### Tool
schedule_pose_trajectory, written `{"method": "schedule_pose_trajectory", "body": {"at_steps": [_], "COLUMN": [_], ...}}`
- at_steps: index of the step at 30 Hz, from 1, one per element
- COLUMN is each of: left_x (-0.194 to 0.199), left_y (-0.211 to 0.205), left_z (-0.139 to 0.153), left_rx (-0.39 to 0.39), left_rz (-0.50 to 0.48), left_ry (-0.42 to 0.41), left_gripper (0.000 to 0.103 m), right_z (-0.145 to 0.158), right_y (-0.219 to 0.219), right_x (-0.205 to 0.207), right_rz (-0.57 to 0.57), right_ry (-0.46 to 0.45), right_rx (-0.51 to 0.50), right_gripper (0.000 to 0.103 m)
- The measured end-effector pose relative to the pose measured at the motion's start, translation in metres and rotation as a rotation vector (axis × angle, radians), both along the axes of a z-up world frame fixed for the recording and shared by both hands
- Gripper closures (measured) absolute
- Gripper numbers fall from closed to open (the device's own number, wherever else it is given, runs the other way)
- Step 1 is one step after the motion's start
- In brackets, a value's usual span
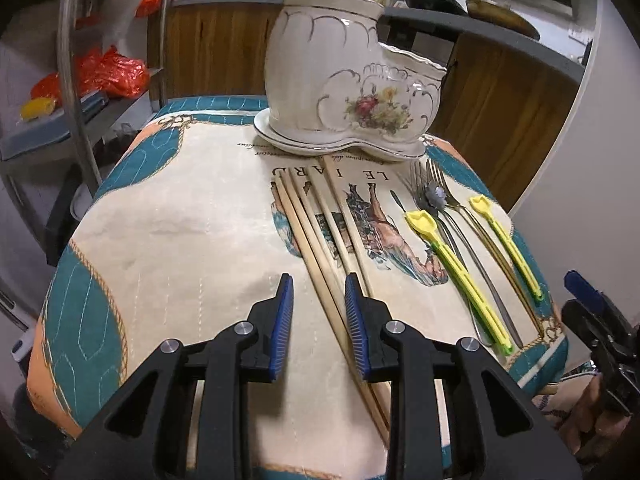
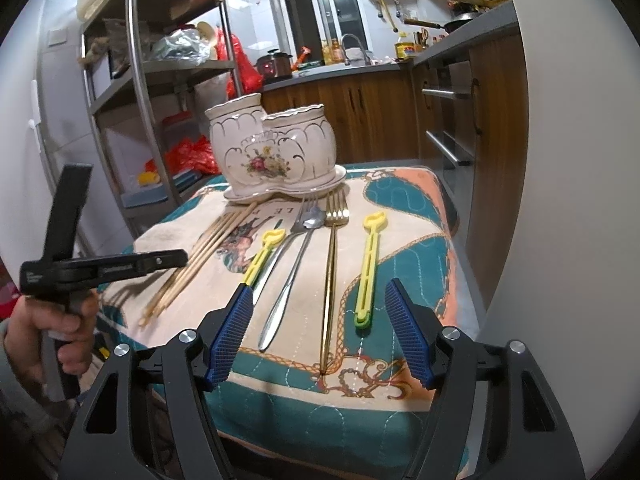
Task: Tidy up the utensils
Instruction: 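Grasp a wooden chopstick with left tool while right grasps a yellow utensil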
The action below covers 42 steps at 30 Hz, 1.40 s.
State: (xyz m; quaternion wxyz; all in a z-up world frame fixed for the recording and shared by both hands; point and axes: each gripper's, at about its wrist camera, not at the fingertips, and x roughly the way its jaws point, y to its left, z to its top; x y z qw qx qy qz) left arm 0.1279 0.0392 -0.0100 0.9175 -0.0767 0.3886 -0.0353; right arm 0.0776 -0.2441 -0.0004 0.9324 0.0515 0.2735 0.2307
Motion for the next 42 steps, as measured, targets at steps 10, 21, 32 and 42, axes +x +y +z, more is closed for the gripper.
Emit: {"method": "schedule_pose_trajectory", "body": {"at_steps": [10, 21, 32, 42], "left_x": [0.0, 0.023, 0.046, 0.054], "left_y": [0.024, 0.027, 0.025, 0.033], "left_z": [0.003, 0.005, 0.004, 0.009], "left_rx": [-0.007, 0.047, 0.145, 0.198], "left_rz": [0.038, 0.019, -0.014, -0.125], "left_ry": [0.012, 0.043, 0.095, 0.228], "left_gripper": [0.083, 0.084, 0.085, 0.085], "right_z": [0.002, 0.018, 0.016, 0.009], "right_y": [-0.002, 0.0, 0.009, 0.025], "right_x": [0.002, 0.025, 0.075, 0.124], "right_rz": [0.002, 0.0, 0.043, 0.11], "right_ry": [-0.004, 0.007, 0.141, 0.383], "right_rx": [0.008, -0.083, -0.175, -0.328], "right_gripper": [0.034, 0.034, 0.041, 0.066]}}
